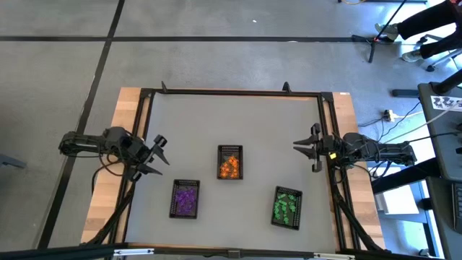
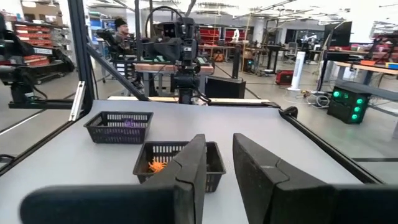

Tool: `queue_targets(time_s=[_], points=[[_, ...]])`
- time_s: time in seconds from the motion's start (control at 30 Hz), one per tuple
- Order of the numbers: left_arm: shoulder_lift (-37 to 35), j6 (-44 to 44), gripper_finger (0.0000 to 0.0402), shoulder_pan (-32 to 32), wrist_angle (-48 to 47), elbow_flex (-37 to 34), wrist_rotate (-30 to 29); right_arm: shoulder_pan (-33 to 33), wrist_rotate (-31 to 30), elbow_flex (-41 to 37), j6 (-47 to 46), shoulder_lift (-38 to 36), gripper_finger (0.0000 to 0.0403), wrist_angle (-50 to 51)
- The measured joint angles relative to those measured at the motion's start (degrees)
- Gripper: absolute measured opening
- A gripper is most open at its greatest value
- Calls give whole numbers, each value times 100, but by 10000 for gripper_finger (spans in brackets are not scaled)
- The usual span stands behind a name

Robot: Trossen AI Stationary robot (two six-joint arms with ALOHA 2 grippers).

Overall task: Sort Halloween decoration
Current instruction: Return to Home Position

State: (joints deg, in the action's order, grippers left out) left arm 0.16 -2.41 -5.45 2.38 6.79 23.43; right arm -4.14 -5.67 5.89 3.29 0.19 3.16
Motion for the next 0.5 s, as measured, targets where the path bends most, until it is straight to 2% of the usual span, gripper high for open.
queue_targets(time_s=[0.3, 0.5], points=[[2, -201, 179, 2, 671, -517, -46, 0, 234, 0, -18, 0, 79, 104], [0, -243, 179, 1, 856, -562, -160, 0, 230, 0, -20, -2, 79, 134]])
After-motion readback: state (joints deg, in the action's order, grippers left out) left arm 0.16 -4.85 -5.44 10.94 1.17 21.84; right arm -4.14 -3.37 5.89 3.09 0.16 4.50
